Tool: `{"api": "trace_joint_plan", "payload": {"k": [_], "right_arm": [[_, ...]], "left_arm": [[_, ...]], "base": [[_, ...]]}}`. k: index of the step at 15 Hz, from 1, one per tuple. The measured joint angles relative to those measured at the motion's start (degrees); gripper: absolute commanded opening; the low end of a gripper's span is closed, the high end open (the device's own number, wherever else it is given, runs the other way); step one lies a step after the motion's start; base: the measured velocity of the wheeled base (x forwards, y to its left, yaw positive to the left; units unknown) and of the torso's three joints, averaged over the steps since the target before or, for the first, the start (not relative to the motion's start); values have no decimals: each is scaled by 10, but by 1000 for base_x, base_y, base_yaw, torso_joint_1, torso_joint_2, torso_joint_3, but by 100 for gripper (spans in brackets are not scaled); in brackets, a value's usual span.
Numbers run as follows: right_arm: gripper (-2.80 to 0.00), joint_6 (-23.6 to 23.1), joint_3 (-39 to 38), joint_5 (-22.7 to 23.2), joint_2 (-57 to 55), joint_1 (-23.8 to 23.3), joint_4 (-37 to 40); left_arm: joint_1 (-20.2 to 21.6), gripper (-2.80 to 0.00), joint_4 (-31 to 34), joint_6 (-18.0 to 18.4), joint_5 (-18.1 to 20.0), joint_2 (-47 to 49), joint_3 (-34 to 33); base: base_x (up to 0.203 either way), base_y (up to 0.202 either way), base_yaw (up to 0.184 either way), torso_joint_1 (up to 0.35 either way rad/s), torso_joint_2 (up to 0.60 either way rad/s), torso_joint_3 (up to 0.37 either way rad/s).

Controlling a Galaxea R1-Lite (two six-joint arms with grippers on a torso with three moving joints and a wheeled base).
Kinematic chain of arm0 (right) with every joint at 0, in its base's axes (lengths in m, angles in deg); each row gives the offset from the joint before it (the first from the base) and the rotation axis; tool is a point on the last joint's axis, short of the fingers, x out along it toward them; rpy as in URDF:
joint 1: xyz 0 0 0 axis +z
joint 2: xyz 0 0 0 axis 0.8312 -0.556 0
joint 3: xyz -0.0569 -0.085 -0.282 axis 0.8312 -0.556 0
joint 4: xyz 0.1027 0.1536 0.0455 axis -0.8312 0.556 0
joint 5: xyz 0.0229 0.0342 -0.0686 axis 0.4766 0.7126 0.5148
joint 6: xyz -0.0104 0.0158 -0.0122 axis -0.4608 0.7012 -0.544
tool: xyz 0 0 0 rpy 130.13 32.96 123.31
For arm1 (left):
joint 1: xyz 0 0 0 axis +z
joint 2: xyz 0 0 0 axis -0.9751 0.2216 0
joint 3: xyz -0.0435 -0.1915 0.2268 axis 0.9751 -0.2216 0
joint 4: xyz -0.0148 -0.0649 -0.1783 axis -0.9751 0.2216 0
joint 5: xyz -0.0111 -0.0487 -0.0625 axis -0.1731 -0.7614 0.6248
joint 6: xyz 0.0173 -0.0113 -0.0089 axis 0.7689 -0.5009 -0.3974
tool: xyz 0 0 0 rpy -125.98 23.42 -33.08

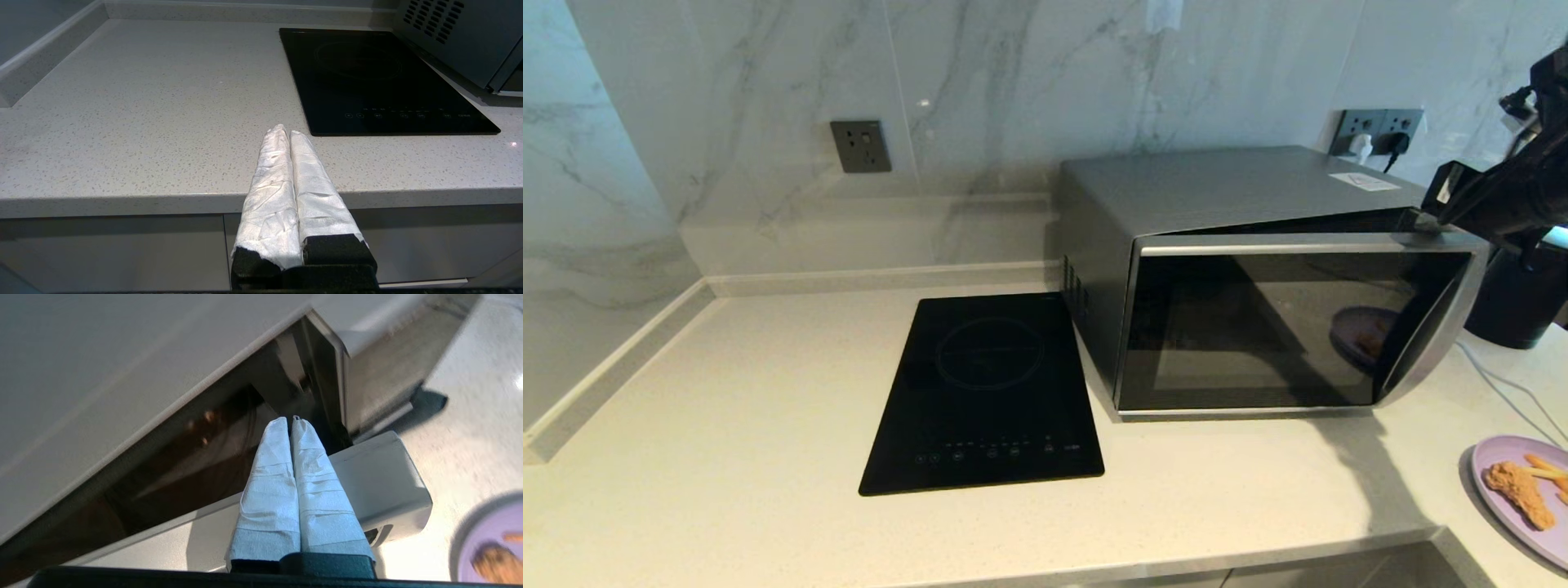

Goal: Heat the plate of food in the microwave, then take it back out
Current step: Open the microwave oven

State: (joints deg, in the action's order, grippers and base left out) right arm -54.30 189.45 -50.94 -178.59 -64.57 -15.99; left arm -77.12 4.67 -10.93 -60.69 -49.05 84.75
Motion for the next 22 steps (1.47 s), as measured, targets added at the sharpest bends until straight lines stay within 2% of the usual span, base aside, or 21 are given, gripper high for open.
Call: {"api": "trace_joint_plan", "payload": {"k": [5, 7, 14, 15, 17, 20, 22], "right_arm": [[-280, 8, -51, 10, 67, 1, 46], [-280, 14, -65, 32, 105, 1, 82], [-280, 35, -44, 180, 234, 7, 310], [-280, 34, -38, 176, 245, 1, 311], [-280, 34, -46, 121, 254, -11, 274], [-280, 31, -130, 3, 253, -20, 181], [-280, 18, -207, -48, 247, -29, 98]], "left_arm": [[0, -280, 0, 0, 0, 0, 0], [0, -280, 0, 0, 0, 0, 0], [0, -280, 0, 0, 0, 0, 0], [0, -280, 0, 0, 0, 0, 0], [0, -280, 0, 0, 0, 0, 0], [0, -280, 0, 0, 0, 0, 0], [0, -280, 0, 0, 0, 0, 0]], "base": [[0, 0, 0, 0, 0, 0], [0, 0, 0, 0, 0, 0], [0, 0, 0, 0, 0, 0], [0, 0, 0, 0, 0, 0], [0, 0, 0, 0, 0, 0], [0, 0, 0, 0, 0, 0], [0, 0, 0, 0, 0, 0]]}}
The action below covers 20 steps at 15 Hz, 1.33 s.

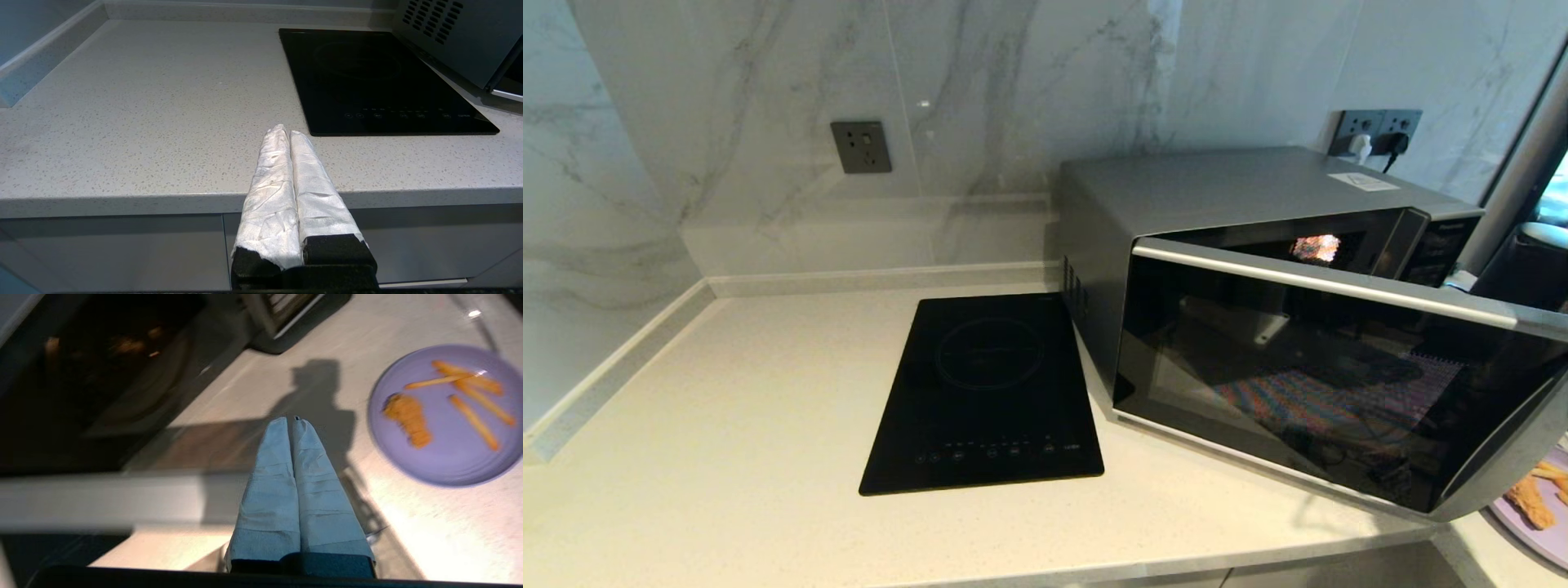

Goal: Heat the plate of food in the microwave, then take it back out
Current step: Open the microwave oven

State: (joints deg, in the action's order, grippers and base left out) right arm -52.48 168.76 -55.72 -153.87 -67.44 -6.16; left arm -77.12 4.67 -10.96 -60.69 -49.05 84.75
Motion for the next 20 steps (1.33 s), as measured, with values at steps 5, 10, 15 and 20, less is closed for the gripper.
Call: {"api": "trace_joint_plan", "payload": {"k": [5, 10, 15, 20], "right_arm": [[-280, -19, -85, -15, -25, -15, -104], [-280, -24, -85, 17, -6, -13, -56], [-280, -12, -77, 60, 33, 20, 45], [-280, 36, -37, 73, 78, 117, 139]], "left_arm": [[0, -280, 0, 0, 0, 0, 0], [0, -280, 0, 0, 0, 0, 0], [0, -280, 0, 0, 0, 0, 0], [0, -280, 0, 0, 0, 0, 0]], "base": [[0, 0, 0, 0, 0, 0], [0, 0, 0, 0, 0, 0], [0, 0, 0, 0, 0, 0], [0, 0, 0, 0, 0, 0]]}}
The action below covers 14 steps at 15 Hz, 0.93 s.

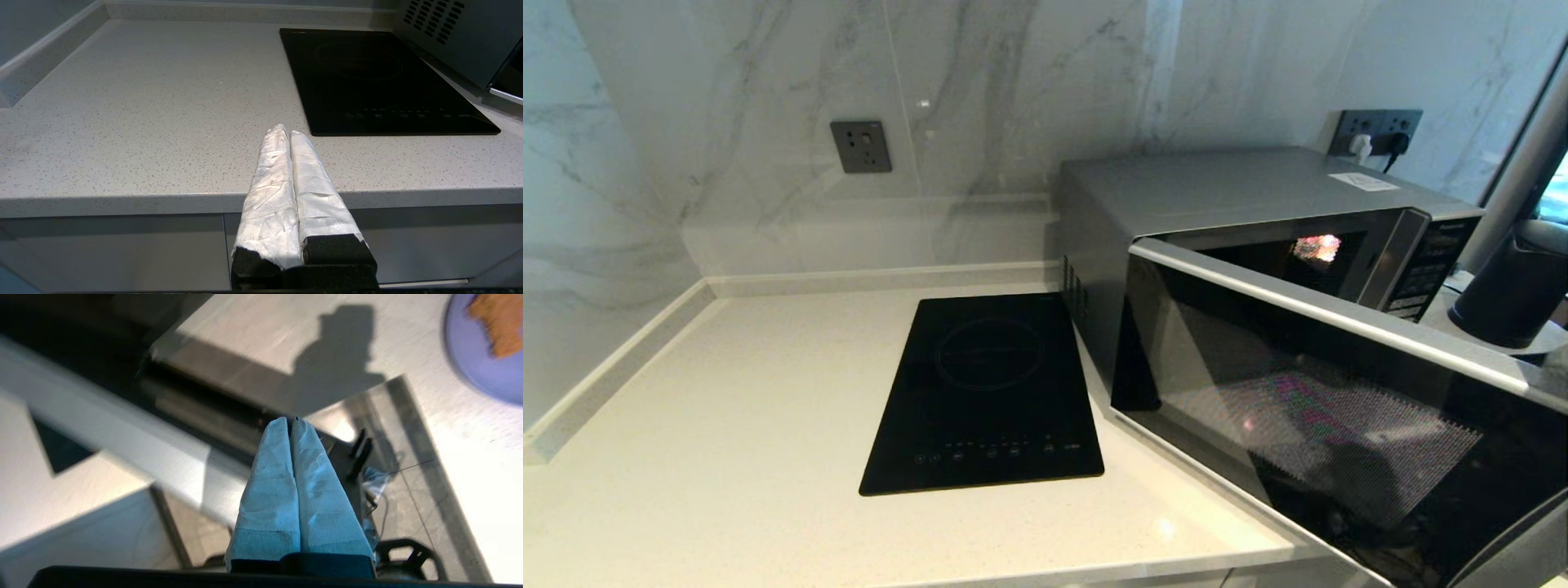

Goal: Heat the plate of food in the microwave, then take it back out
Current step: Open the microwave oven

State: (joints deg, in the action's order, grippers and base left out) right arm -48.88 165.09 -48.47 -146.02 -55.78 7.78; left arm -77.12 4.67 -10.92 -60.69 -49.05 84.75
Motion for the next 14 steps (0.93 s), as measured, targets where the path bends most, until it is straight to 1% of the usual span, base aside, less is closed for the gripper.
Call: {"api": "trace_joint_plan", "payload": {"k": [2, 3, 5, 7, 8, 10, 12, 14], "right_arm": [[-280, 37, 24, 5, 19, 55, 46], [-280, 54, 41, 14, 25, 74, 74], [-280, 75, 80, 58, 35, 96, 140], [-280, 76, 113, 115, 42, 102, 195], [-280, 74, 123, 134, 45, 103, 207], [-280, 71, 128, 122, 48, 104, 200], [-280, 70, 114, 81, 49, 104, 168], [-280, 69, 76, 33, 48, 104, 131]], "left_arm": [[0, -280, 0, 0, 0, 0, 0], [0, -280, 0, 0, 0, 0, 0], [0, -280, 0, 0, 0, 0, 0], [0, -280, 0, 0, 0, 0, 0], [0, -280, 0, 0, 0, 0, 0], [0, -280, 0, 0, 0, 0, 0], [0, -280, 0, 0, 0, 0, 0], [0, -280, 0, 0, 0, 0, 0]], "base": [[0, 0, 0, 0, 0, 0], [0, 0, 0, 0, 0, 0], [0, 0, 0, 0, 0, 0], [0, 0, 0, 0, 0, 0], [0, 0, 0, 0, 0, 0], [0, 0, 0, 0, 0, 0], [0, 0, 0, 0, 0, 0], [0, 0, 0, 0, 0, 0]]}}
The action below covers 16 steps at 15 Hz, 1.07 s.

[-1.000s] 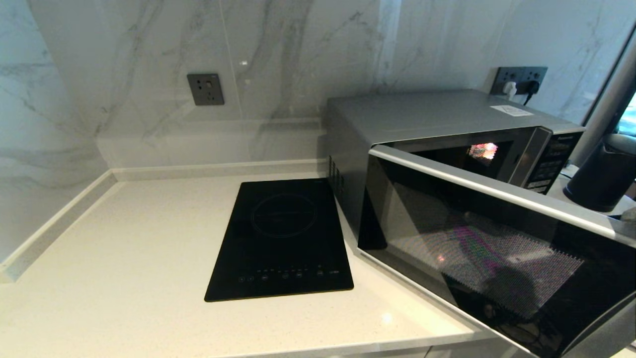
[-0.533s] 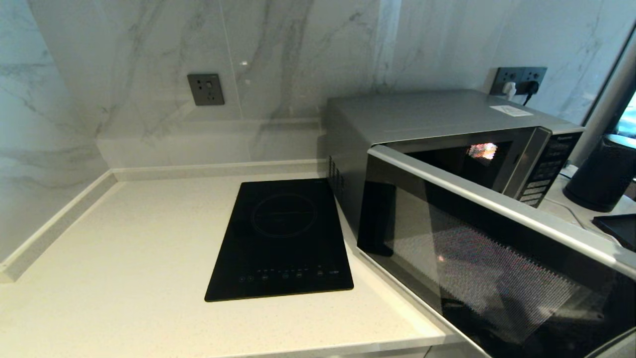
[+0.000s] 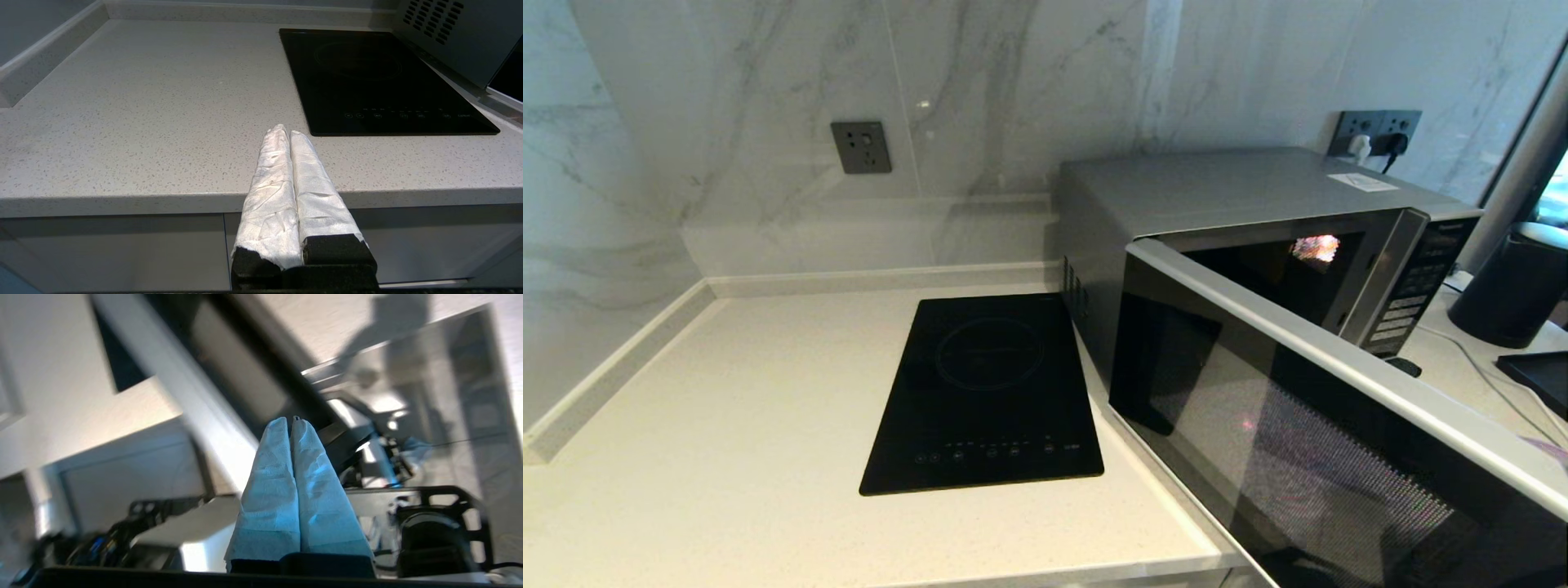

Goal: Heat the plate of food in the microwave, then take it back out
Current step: Open the microwave oven, then put the plate in the microwave oven

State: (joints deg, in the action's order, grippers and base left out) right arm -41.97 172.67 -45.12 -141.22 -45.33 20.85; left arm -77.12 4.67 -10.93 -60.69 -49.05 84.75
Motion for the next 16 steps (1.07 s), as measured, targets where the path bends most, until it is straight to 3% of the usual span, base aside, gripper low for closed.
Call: {"api": "trace_joint_plan", "payload": {"k": [3, 12, 16], "right_arm": [[-280, 1, -66, -22, 1, 20, -21], [-280, 18, -89, 62, 35, 136, 2], [-280, 17, -94, 114, 39, 162, 16]], "left_arm": [[0, -280, 0, 0, 0, 0, 0], [0, -280, 0, 0, 0, 0, 0], [0, -280, 0, 0, 0, 0, 0]], "base": [[0, 0, 0, 0, 0, 0], [0, 0, 0, 0, 0, 0], [0, 0, 0, 0, 0, 0]]}}
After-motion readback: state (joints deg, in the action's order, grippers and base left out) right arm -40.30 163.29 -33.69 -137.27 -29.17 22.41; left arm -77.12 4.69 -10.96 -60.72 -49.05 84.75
